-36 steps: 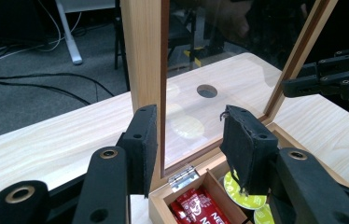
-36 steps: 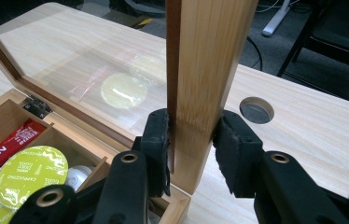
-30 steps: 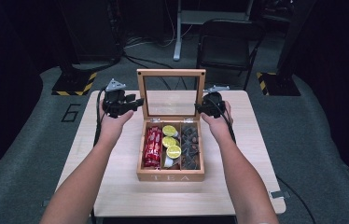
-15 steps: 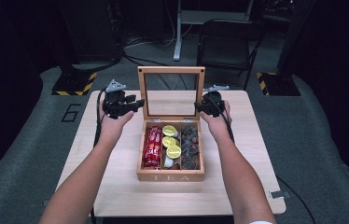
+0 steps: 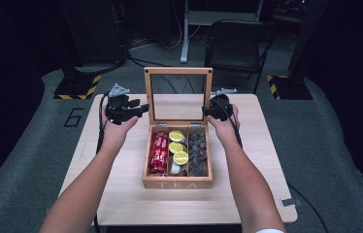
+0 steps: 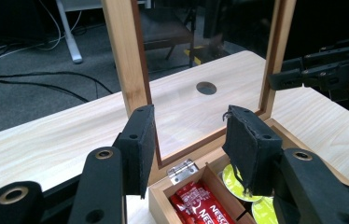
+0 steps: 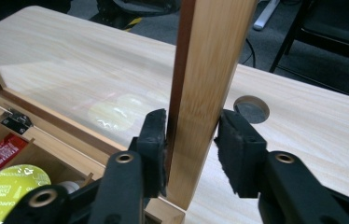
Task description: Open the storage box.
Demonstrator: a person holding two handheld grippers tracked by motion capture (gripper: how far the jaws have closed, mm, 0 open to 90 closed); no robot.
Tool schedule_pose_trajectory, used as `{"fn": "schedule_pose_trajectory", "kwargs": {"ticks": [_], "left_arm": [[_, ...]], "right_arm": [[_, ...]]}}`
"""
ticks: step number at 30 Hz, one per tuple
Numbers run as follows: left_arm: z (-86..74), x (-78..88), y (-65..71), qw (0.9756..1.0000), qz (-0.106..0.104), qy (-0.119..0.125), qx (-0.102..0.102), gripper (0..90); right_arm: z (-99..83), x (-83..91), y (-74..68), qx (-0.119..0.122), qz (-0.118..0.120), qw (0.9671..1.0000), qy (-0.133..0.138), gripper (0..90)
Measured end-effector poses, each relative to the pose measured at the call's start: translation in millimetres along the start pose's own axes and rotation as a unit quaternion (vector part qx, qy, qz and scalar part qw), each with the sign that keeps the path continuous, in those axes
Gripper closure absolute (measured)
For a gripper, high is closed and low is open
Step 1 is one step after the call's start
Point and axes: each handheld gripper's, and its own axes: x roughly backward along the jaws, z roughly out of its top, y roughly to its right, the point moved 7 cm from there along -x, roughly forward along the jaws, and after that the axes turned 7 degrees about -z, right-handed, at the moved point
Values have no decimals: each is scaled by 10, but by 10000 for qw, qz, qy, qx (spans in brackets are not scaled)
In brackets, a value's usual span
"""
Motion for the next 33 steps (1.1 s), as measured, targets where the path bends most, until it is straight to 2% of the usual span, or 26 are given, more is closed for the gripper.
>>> {"fn": "schedule_pose_trajectory", "kwargs": {"ticks": [3, 7, 14, 22, 26, 29, 33], "left_arm": [[-4, 15, -14, 10000, 25, -1, 23, 526], [5, 38, -7, 10000, 36, 20, 31, 526], [0, 35, 11, 10000, 30, 0, 1, 522], [-24, 20, 39, 10000, 6, -25, -12, 486], [-34, 28, 24, 10000, 35, -42, 25, 470], [-47, 33, 29, 10000, 30, -40, 18, 459], [-44, 55, 24, 10000, 33, -33, 40, 452]], "right_arm": [[-42, -1, 9, 17, 86, 9999, -147, 591], [-51, 35, 14, -15, 156, 9998, -95, 587], [-87, 101, 44, -31, 143, 9999, -60, 575], [-137, 224, 66, -135, 296, 9995, -49, 495], [-176, 301, 11, 98, 398, 9991, -58, 448], [-188, 386, -53, 125, 505, 9986, -13, 436], [-200, 487, -137, 276, 614, 9977, 28, 415]]}}
